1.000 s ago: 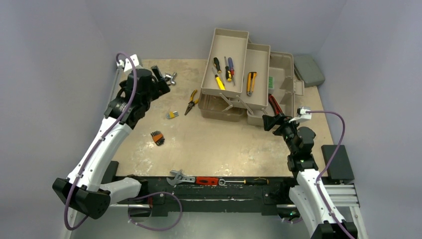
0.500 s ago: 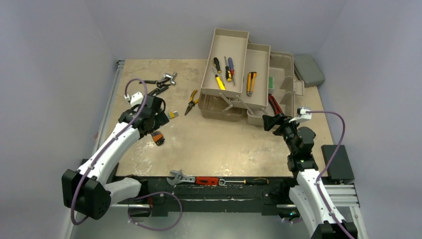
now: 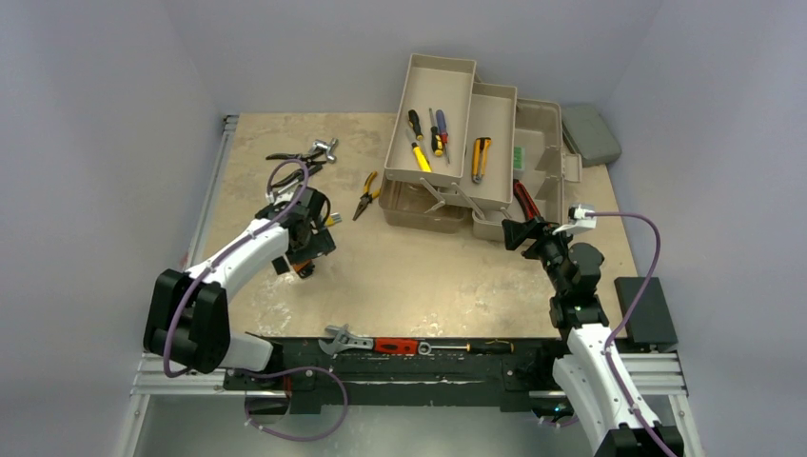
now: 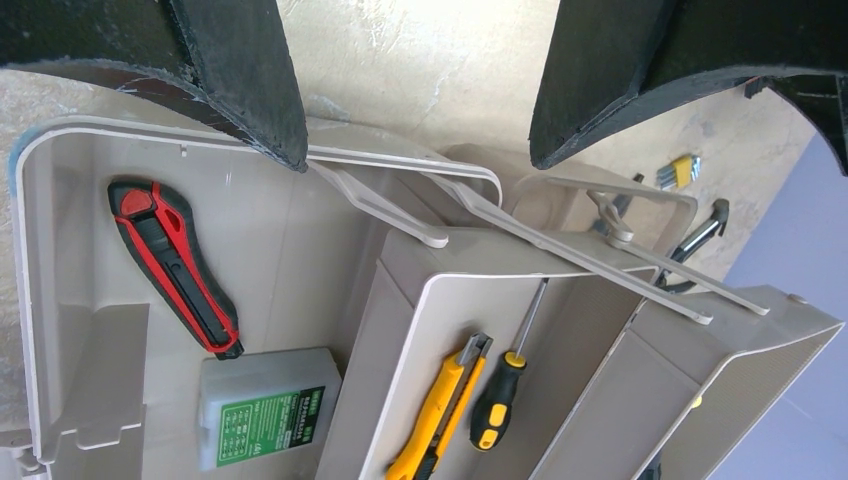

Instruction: Pack the tool kit

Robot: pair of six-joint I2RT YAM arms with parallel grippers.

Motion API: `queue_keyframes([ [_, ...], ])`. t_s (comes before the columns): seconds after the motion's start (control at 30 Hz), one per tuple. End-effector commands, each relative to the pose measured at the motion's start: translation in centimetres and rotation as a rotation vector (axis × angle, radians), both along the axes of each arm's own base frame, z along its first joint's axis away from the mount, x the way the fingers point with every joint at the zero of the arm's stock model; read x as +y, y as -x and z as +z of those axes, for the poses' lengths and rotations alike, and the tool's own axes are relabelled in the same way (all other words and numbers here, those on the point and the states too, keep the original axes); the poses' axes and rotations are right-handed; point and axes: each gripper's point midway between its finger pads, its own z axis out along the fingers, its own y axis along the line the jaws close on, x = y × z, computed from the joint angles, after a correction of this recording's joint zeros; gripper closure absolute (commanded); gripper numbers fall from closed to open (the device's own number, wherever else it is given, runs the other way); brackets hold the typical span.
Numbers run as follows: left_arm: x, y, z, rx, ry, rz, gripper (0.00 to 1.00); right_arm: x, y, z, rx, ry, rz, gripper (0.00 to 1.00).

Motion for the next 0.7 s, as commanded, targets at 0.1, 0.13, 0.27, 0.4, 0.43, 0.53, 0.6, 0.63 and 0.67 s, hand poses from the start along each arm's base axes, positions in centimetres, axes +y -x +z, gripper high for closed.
queue_keyframes([
  [0.1, 0.7, -0.9, -1.3, 0.011, 0.008, 0.048, 0.08, 0.0, -0.1, 1.3, -0.041, 0.004, 0.001, 0.2],
  [0.13, 0.8, -1.0, -1.5, 0.016, 0.012, 0.054, 0.09, 0.0, -0.1, 1.3, -0.042, 0.004, -0.002, 0.2],
  [0.27, 1.1, -1.3, -2.2, 0.04, 0.037, 0.079, 0.11, -0.1, -0.1, 1.2, -0.042, 0.005, -0.003, 0.2],
  [0.4, 1.4, -1.2, -3.0, 0.078, 0.059, 0.118, 0.16, 0.0, -0.1, 1.2, -0.041, 0.005, -0.002, 0.2],
  [0.43, 1.6, -1.0, -3.1, 0.095, 0.055, 0.131, 0.17, 0.0, -0.1, 1.2, -0.041, 0.005, -0.002, 0.2],
  [0.53, 2.1, -0.6, -3.0, 0.135, 0.037, 0.176, 0.19, 0.0, -0.1, 1.3, -0.043, 0.004, -0.002, 0.2],
  [0.6, 2.1, -0.2, -3.2, 0.174, 0.035, 0.199, 0.23, 0.0, 0.0, 1.3, -0.042, 0.004, -0.002, 0.2],
  [0.63, 2.0, 0.0, -3.3, 0.196, 0.036, 0.205, 0.27, 0.0, 0.0, 1.3, -0.043, 0.004, -0.002, 0.2],
  [0.67, 1.9, -0.1, -3.2, 0.212, 0.036, 0.208, 0.28, 0.0, 0.0, 1.3, -0.043, 0.004, -0.001, 0.2],
])
